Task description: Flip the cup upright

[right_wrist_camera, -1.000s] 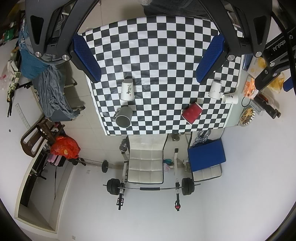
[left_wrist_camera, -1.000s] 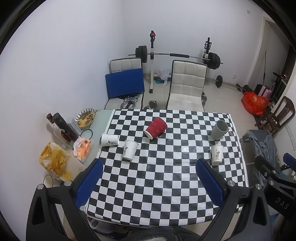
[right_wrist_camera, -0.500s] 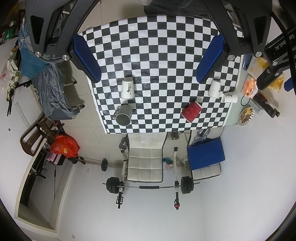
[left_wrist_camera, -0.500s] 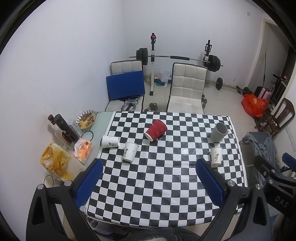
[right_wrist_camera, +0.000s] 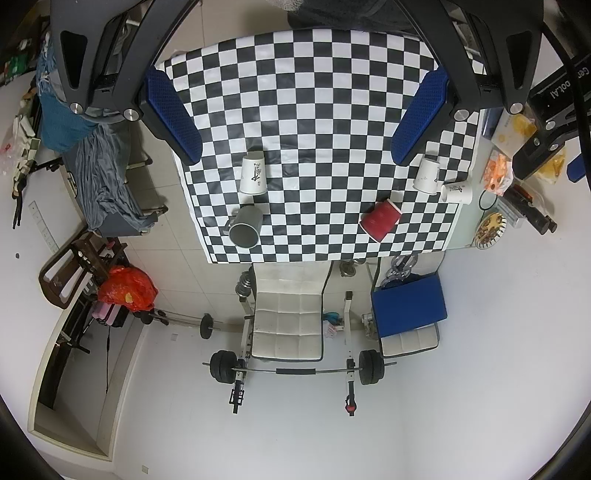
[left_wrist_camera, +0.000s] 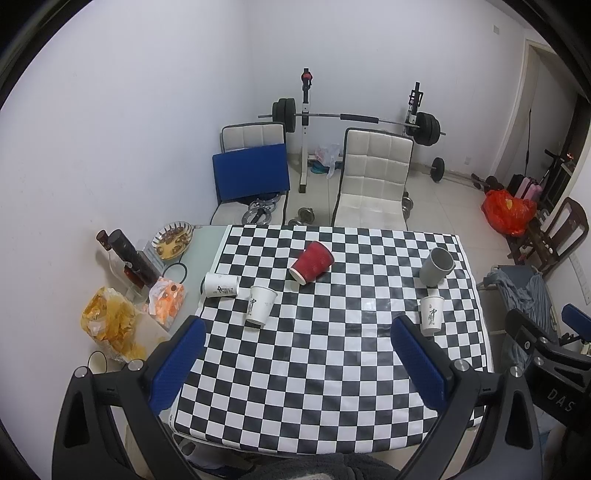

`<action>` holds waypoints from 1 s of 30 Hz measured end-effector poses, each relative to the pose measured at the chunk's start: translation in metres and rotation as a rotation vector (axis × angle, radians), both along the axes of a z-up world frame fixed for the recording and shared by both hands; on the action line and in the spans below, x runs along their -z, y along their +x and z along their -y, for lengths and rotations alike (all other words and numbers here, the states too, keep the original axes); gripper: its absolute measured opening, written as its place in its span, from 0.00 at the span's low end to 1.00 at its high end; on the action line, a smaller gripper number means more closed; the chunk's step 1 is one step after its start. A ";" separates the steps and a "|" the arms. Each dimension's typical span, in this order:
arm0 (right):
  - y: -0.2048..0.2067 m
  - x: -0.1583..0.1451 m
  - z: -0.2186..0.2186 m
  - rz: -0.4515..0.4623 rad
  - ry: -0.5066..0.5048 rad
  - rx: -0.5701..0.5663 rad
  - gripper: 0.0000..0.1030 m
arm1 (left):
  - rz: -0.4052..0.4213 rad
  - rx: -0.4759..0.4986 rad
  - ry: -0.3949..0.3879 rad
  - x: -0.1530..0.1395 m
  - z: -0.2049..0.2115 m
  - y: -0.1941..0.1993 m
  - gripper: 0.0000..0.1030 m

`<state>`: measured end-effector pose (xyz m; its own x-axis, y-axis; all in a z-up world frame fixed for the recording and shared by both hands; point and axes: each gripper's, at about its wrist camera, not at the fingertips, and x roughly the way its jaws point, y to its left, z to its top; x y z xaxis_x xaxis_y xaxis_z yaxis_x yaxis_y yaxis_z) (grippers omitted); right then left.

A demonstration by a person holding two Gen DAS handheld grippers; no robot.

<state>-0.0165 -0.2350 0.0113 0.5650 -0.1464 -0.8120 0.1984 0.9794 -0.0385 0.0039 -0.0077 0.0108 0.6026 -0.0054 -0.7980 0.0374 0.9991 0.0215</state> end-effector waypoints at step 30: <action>0.016 -0.026 -0.014 0.011 0.007 -0.011 1.00 | 0.007 0.002 -0.002 -0.023 0.006 0.010 1.00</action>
